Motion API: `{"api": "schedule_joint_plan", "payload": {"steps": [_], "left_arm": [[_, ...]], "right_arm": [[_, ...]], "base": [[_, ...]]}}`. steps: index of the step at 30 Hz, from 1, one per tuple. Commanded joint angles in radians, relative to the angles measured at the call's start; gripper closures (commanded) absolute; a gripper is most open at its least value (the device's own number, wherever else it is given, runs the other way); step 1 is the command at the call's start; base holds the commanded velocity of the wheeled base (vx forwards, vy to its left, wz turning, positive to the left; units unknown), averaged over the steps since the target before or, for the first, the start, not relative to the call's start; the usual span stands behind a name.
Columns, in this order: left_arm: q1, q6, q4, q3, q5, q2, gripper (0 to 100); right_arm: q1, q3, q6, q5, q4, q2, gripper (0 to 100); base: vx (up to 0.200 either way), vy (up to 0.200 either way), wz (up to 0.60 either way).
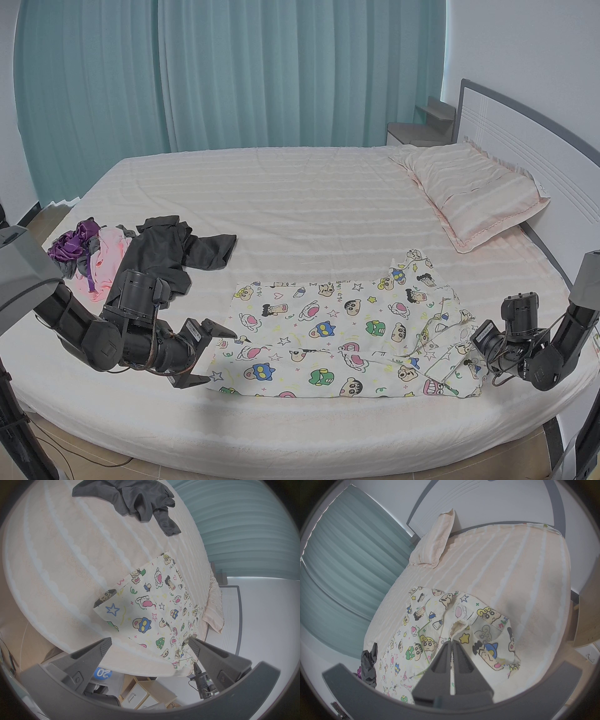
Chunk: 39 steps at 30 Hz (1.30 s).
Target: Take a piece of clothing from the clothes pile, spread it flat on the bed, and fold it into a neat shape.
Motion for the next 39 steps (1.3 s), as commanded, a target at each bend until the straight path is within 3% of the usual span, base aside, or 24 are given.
{"api": "schedule_joint_plan", "payload": {"steps": [1,11,19,28,35,36,39], "left_arm": [[-0.002,0.000,0.000,0.001,0.001,0.004,0],[0.000,0.001,0.000,0.001,0.002,0.005,0],[0.000,0.001,0.000,0.001,0.002,0.005,0],[-0.002,0.001,0.000,0.001,0.004,0.005,0],[-0.002,0.003,0.000,0.003,0.004,0.007,0],[-0.002,0.004,0.000,0.004,0.004,0.005,0],[-0.002,0.004,0.000,0.006,0.005,0.007,0]], "right_arm": [[0.022,0.029,-0.024,-0.005,0.044,-0.119,100],[0.097,0.034,-0.038,-0.007,0.220,-0.256,100],[0.134,0.077,-0.043,-0.070,0.228,-0.271,100],[0.223,0.169,-0.049,-0.085,0.224,-0.293,100],[0.234,0.183,-0.041,-0.082,0.224,-0.256,100],[0.237,0.194,-0.043,-0.082,0.224,-0.262,0],[0.257,0.223,-0.046,-0.088,0.217,-0.283,0]], "base": [[0.000,0.000,0.00],[0.000,0.000,0.00],[0.000,0.000,0.00],[0.000,0.000,0.00],[0.000,0.000,0.00],[0.000,0.000,0.00],[0.000,0.000,0.00]]}}
